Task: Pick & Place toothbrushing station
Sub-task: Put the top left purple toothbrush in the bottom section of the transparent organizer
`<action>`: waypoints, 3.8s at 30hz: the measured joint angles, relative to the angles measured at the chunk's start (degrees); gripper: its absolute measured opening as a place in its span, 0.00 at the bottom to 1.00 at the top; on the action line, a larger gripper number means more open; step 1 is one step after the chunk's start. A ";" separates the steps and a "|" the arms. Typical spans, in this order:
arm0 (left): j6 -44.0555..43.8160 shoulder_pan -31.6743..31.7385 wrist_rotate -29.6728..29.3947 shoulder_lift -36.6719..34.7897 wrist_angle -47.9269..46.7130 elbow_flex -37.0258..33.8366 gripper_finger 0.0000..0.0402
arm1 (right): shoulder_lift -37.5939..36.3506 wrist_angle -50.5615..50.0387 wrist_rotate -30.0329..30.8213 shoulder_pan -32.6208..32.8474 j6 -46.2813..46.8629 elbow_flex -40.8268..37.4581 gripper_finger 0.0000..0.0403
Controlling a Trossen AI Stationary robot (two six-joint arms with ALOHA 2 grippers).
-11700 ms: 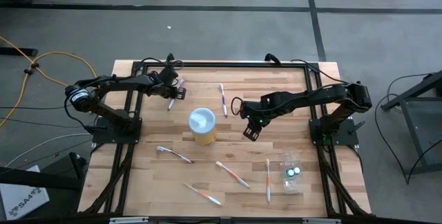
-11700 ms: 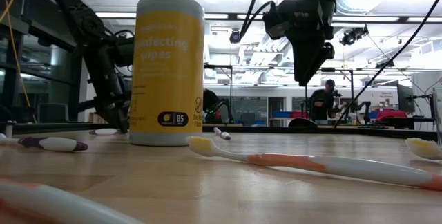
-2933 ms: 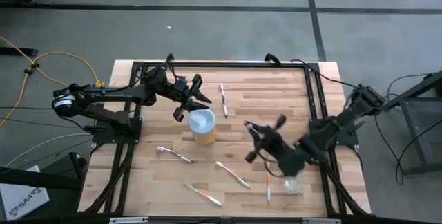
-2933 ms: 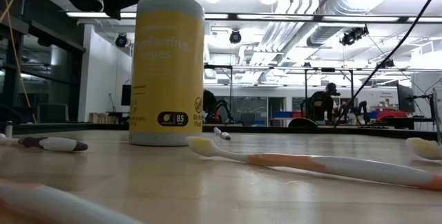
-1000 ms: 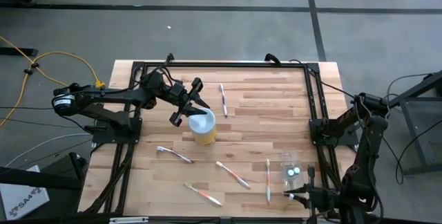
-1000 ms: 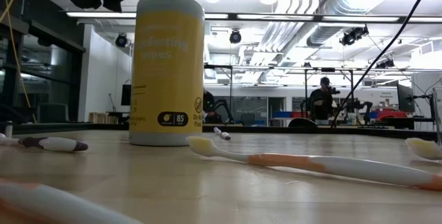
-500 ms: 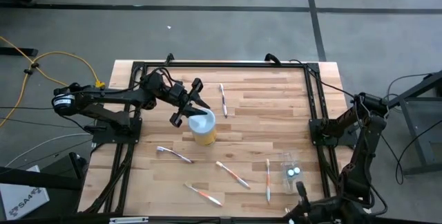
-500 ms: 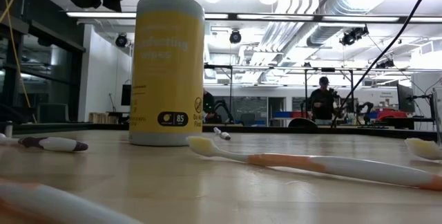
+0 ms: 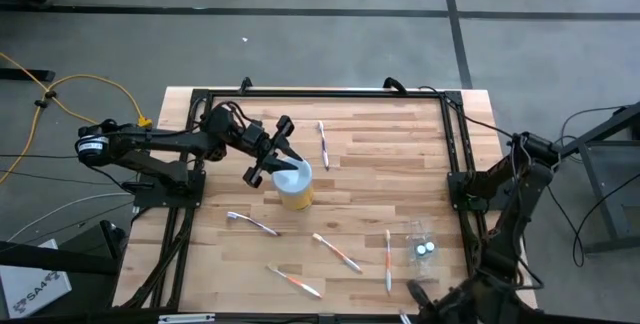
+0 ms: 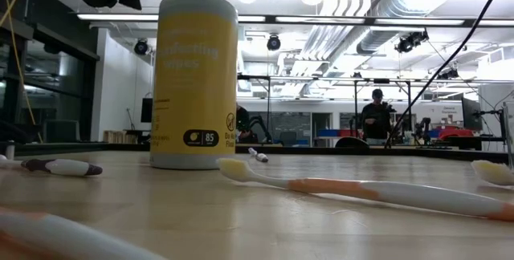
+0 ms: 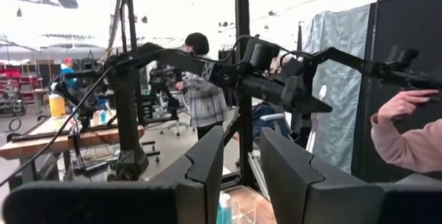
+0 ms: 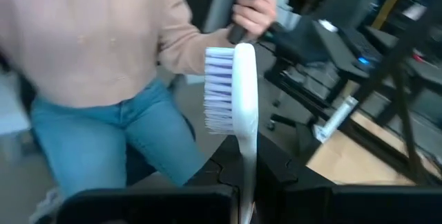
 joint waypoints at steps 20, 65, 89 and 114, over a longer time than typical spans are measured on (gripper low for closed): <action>0.54 -1.77 -0.63 0.02 0.56 0.00 0.23 | -22.33 -4.31 -20.41 -10.51 1.07 -16.79 0.01; 2.10 -1.77 -0.77 0.02 0.47 0.00 0.23 | -37.94 28.91 -6.54 -4.64 18.17 -56.87 0.01; 2.03 -1.75 -0.75 0.04 0.47 0.00 0.23 | -31.13 25.48 0.42 1.51 29.23 -56.92 0.01; 1.66 -1.75 -2.16 0.04 0.51 0.01 0.23 | -24.32 32.30 -3.76 2.24 29.46 -56.89 0.13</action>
